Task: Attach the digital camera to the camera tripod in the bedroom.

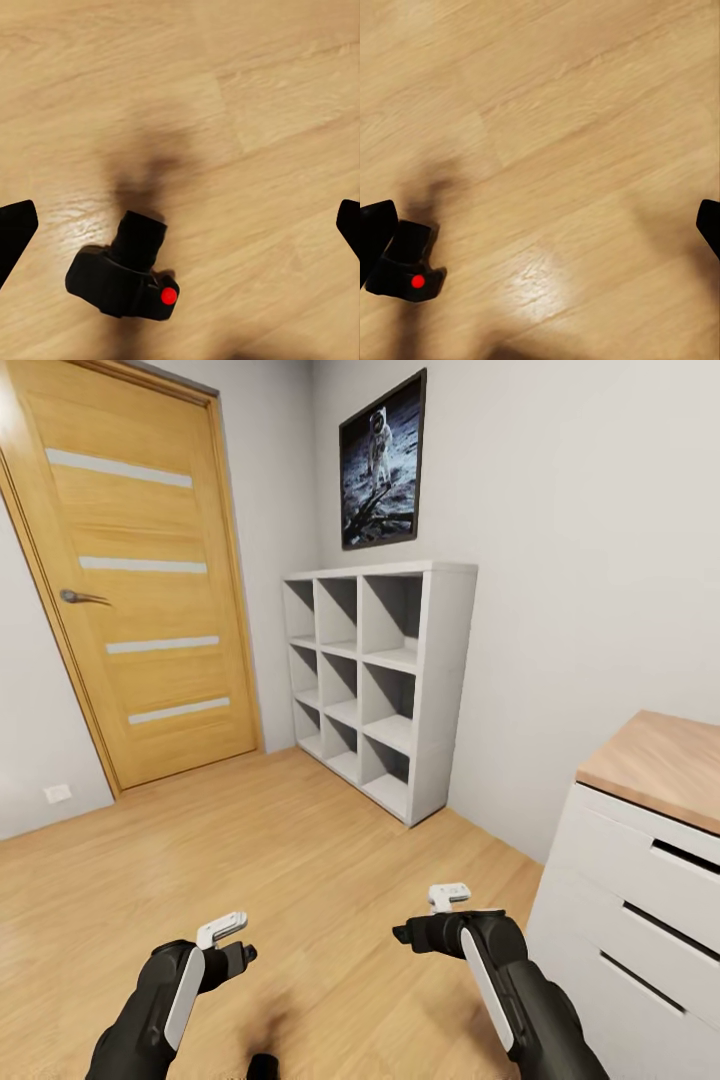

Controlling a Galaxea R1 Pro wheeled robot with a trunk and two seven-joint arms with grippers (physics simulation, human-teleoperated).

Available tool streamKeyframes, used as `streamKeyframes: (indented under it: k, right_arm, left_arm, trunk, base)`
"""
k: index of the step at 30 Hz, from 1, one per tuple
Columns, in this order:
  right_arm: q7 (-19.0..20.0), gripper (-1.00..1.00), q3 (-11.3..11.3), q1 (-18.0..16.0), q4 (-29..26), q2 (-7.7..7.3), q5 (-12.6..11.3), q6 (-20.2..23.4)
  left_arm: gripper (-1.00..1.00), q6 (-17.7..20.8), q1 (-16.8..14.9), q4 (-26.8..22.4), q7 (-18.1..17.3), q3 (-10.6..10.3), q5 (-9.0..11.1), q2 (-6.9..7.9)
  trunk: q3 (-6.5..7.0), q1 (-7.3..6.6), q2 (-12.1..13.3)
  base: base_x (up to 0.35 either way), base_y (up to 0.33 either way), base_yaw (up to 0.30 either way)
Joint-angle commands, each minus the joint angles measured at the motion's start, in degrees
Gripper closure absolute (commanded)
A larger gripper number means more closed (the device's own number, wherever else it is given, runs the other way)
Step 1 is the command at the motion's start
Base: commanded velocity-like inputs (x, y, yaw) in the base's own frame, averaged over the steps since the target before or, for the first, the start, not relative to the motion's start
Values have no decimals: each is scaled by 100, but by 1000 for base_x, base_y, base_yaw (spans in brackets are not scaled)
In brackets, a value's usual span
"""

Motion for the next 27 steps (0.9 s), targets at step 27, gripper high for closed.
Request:
streamKeyframes:
  k: [27]
  right_arm:
    - [8,-100,70,4,13,14,4,33]
  left_arm:
    - [-100,-10,-50,560,65,24,63,303]
  trunk:
    - [-571,224,-350]
  base:
    - [0,0,0]
